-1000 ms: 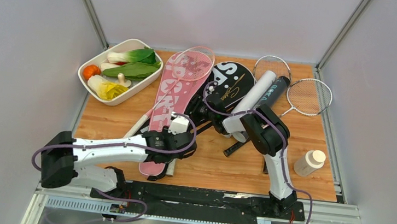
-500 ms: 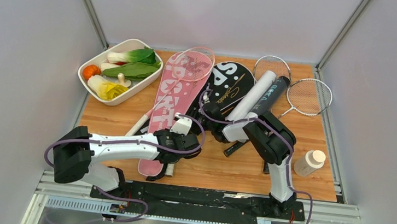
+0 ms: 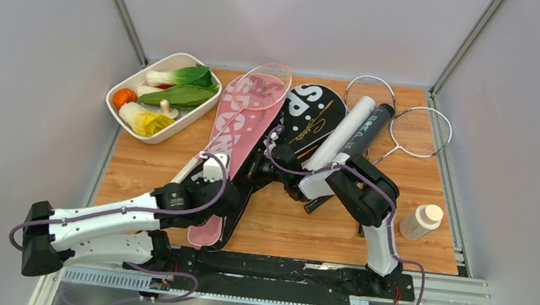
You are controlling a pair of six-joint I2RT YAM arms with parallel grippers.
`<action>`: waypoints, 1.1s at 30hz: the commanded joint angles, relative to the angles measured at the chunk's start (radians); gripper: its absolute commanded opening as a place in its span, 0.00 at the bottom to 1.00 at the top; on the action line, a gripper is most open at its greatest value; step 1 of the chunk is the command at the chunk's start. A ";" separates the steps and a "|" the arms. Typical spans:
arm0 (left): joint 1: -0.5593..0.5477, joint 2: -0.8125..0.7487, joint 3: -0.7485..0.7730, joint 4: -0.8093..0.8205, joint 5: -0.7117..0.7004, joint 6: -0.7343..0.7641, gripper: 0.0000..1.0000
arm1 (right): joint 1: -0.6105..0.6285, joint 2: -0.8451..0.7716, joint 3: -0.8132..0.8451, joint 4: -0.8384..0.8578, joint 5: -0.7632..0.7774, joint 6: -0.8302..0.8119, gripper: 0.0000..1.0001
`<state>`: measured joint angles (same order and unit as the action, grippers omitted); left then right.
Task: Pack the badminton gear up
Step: Place the racket in the racket bag, then pick up the racket from the racket bag.
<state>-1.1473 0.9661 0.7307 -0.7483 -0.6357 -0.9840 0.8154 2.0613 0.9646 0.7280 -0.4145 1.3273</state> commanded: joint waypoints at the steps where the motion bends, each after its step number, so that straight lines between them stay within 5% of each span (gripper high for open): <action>1: -0.004 -0.134 -0.057 0.098 0.119 -0.045 0.00 | -0.016 0.011 0.020 0.129 0.114 -0.001 0.01; 4: -0.004 -0.138 -0.109 0.221 0.176 -0.049 0.00 | -0.016 0.035 0.023 0.173 0.108 0.016 0.05; 11: -0.004 0.005 -0.041 0.211 0.200 -0.014 0.02 | -0.013 0.051 0.023 0.131 0.145 -0.017 0.12; 15: 0.005 0.049 0.043 0.097 0.150 0.036 0.33 | -0.015 0.017 -0.005 0.076 0.093 -0.038 0.35; 17: 0.032 0.076 0.123 0.011 0.112 0.099 0.40 | -0.016 -0.054 -0.030 -0.024 0.096 -0.098 0.43; 23: 0.319 0.141 0.275 -0.012 0.216 0.368 0.43 | -0.016 -0.225 -0.035 -0.351 0.094 -0.262 0.57; 33: 0.743 0.346 0.411 -0.074 0.381 0.769 0.61 | -0.037 -0.495 -0.121 -0.586 0.238 -0.413 0.90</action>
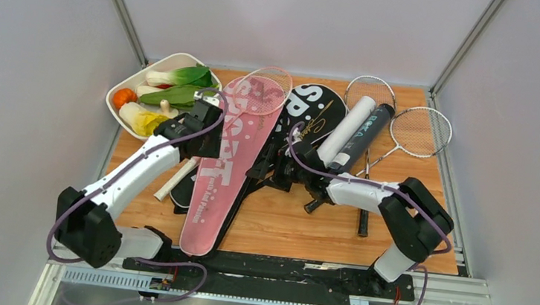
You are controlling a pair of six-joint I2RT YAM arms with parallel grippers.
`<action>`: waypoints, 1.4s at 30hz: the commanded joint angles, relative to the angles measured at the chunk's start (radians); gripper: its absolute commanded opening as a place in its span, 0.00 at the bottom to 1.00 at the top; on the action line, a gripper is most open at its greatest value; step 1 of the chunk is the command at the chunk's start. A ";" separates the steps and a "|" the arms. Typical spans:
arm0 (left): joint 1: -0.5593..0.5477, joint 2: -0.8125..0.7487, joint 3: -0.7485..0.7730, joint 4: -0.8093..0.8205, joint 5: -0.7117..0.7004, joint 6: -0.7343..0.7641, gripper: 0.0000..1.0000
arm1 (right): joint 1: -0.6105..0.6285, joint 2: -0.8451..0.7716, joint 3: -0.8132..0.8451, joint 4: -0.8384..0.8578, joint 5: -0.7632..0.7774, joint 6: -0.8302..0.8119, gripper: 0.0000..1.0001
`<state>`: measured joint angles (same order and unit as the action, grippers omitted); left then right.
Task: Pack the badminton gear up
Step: Pick up the racket from the racket bag.
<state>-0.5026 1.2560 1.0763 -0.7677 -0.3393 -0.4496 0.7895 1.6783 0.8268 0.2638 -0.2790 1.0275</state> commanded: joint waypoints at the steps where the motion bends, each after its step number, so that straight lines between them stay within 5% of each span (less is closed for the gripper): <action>1: 0.108 0.077 0.078 -0.066 0.076 0.255 0.62 | -0.012 -0.141 0.020 -0.151 0.133 -0.131 0.92; 19: 0.277 0.513 0.185 -0.055 0.156 0.439 0.57 | -0.022 -0.512 -0.019 -0.241 0.252 -0.303 1.00; 29: 0.280 0.556 0.148 -0.028 0.240 0.450 0.52 | -0.055 -0.575 -0.057 -0.243 0.249 -0.306 1.00; 35: 0.280 0.540 0.150 -0.046 0.265 0.450 0.31 | -0.055 -0.593 -0.052 -0.242 0.272 -0.312 1.00; 37: 0.279 0.528 0.163 -0.062 0.253 0.428 0.10 | -0.055 -0.589 -0.057 -0.226 0.272 -0.293 1.00; 39: 0.279 0.517 0.183 -0.094 0.262 0.403 0.02 | -0.055 -0.584 -0.080 -0.173 0.264 -0.270 1.00; 42: 0.279 0.463 0.174 -0.089 0.323 0.365 0.00 | -0.056 -0.573 -0.129 -0.114 0.312 -0.182 1.00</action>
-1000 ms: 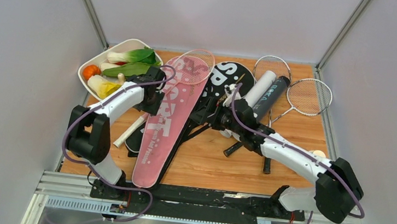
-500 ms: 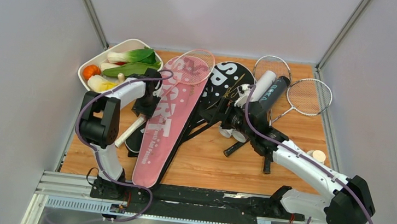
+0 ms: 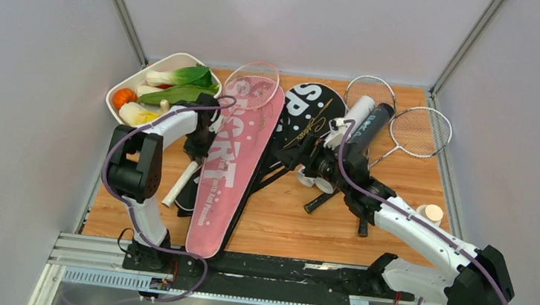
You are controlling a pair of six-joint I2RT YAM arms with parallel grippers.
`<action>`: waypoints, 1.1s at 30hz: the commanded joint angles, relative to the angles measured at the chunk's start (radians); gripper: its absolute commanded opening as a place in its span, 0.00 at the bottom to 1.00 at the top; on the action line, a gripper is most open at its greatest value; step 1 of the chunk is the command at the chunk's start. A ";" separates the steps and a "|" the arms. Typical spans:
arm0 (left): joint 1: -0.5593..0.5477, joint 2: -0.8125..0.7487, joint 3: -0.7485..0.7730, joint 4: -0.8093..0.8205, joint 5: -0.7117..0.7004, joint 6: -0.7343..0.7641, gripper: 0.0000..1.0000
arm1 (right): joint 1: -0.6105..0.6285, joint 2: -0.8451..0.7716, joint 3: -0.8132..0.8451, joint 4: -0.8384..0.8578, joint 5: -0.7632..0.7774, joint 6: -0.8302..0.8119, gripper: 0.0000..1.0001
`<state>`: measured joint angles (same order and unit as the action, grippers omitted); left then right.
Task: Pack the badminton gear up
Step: Pick up the racket from the racket bag.
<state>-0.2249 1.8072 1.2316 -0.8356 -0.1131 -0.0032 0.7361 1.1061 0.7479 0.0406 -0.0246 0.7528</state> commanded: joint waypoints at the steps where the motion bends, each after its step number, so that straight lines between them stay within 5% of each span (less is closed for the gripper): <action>1: 0.000 -0.104 0.014 -0.014 0.112 -0.101 0.00 | -0.003 0.010 -0.056 0.121 0.070 0.109 1.00; 12: -0.035 -0.390 -0.085 0.023 0.162 -0.176 0.00 | -0.003 0.250 0.074 0.235 0.049 0.206 0.93; 21: -0.063 -0.650 -0.286 0.197 0.281 -0.343 0.00 | -0.003 0.609 0.293 0.350 -0.014 0.257 0.90; 33: -0.071 -0.726 -0.414 0.333 0.377 -0.415 0.00 | -0.004 1.027 0.587 0.478 -0.180 0.345 0.75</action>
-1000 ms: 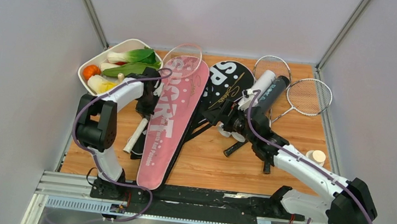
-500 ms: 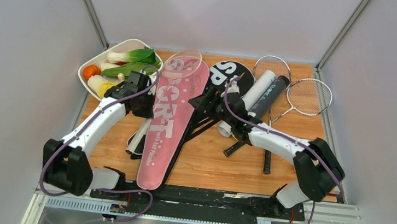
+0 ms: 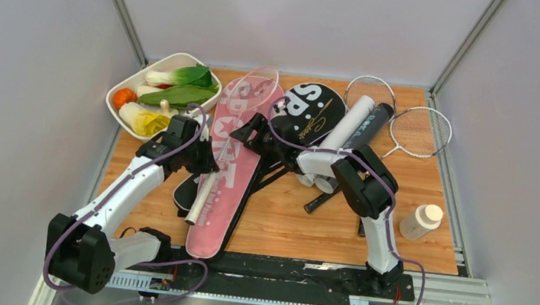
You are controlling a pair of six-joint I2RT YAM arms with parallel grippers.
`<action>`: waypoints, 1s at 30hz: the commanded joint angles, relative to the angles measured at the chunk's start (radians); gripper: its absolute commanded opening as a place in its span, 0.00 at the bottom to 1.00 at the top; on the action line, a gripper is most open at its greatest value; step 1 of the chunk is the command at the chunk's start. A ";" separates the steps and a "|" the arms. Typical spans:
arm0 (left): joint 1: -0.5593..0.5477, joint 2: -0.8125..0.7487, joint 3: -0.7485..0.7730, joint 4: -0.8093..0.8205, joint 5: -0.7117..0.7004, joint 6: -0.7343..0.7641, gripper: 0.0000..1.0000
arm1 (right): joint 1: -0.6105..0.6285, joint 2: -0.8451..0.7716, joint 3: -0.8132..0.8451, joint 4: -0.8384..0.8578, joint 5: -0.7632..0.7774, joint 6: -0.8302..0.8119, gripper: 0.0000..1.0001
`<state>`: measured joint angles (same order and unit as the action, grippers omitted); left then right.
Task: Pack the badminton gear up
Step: Pick up the racket from the racket bag.
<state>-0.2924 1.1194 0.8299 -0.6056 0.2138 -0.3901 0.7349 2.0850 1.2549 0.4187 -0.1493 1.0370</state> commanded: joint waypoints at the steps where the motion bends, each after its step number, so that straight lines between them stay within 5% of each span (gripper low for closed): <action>1: -0.004 -0.039 -0.016 0.113 0.055 -0.028 0.00 | -0.003 0.062 0.088 0.094 -0.053 0.070 0.74; 9: -0.004 -0.008 -0.066 0.186 0.144 -0.032 0.00 | -0.003 0.155 0.142 0.160 -0.102 0.110 0.58; 15: -0.005 0.007 -0.074 0.204 0.163 -0.042 0.00 | -0.006 0.132 0.104 0.202 -0.089 0.125 0.19; 18: -0.005 0.000 -0.055 0.153 0.149 -0.010 0.18 | -0.015 0.092 0.062 0.233 -0.109 0.132 0.00; 22: -0.005 -0.058 -0.012 0.089 0.122 0.025 0.52 | -0.041 0.017 -0.010 0.298 -0.177 0.143 0.00; 30: -0.082 -0.107 0.070 -0.021 0.026 0.051 0.60 | -0.109 -0.213 -0.191 0.212 -0.323 0.084 0.00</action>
<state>-0.3168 1.0454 0.8558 -0.5686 0.3023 -0.3714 0.6567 2.0468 1.1248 0.6205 -0.3744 1.1774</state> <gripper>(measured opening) 0.593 0.058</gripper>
